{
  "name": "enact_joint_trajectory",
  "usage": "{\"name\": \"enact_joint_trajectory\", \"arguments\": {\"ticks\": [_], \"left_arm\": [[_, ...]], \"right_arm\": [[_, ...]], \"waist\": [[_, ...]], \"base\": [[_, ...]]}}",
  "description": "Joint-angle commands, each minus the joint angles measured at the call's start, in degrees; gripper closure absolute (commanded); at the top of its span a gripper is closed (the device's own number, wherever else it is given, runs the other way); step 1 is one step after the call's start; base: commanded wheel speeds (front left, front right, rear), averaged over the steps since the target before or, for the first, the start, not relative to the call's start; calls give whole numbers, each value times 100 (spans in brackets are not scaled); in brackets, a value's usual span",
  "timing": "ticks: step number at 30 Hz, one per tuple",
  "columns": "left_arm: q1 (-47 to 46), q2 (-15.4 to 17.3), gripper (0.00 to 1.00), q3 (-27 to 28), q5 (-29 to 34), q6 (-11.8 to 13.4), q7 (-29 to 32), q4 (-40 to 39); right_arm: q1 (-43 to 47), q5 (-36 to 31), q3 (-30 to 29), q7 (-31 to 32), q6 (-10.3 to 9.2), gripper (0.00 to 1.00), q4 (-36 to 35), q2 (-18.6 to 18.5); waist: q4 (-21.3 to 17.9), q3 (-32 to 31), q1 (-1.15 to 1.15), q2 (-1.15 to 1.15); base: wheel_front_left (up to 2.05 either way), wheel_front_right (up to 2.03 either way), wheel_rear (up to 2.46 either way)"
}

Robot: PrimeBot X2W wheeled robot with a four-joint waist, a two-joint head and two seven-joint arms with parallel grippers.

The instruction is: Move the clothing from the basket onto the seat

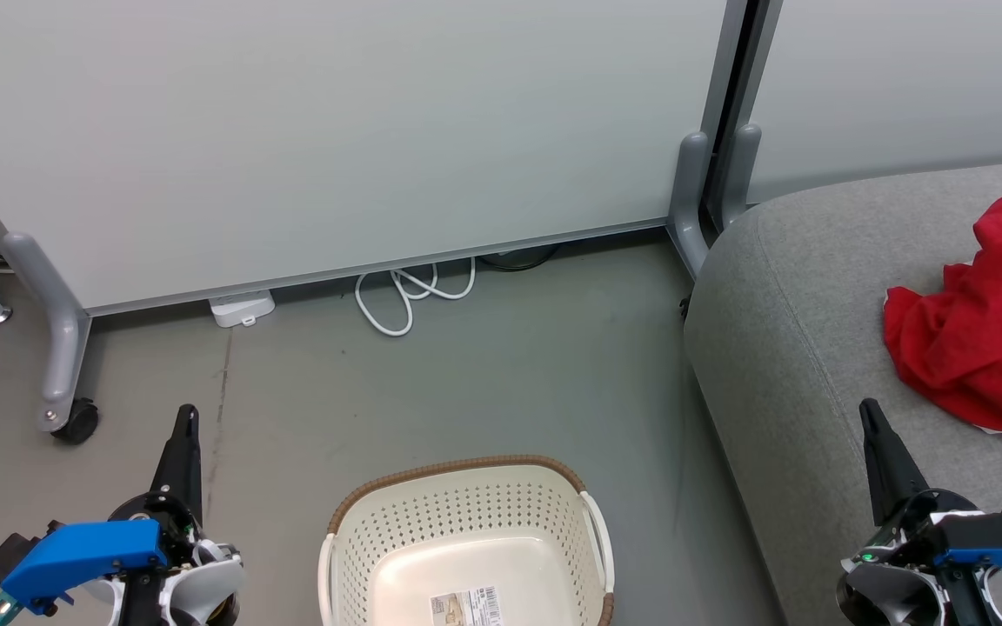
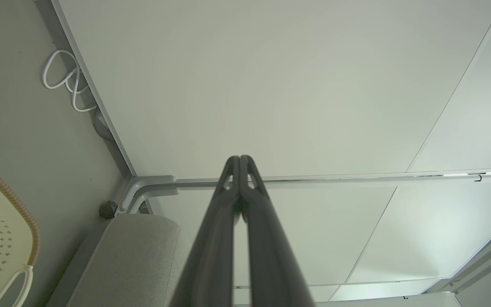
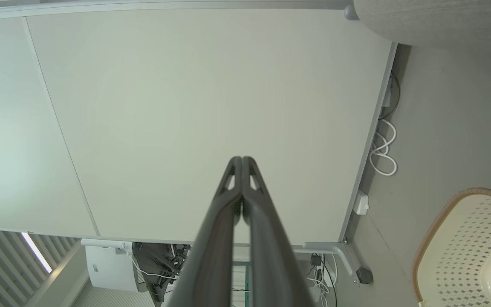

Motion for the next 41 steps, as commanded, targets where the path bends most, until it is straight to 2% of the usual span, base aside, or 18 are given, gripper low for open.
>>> {"name": "enact_joint_trajectory", "arguments": {"ticks": [1, 41], "left_arm": [[-54, 17, 100, 13, -12, -20, 27, -20], [-54, 17, 100, 12, -13, -20, 26, -21]], "right_arm": [[-59, 14, -10, 18, 2, 100, -17, -21], [-58, 15, -9, 17, 2, 100, -17, -21]], "waist": [[0, 0, 0, 0], [0, 0, 0, 0]], "base": [[0, 0, 0], [0, 0, 0]]}}
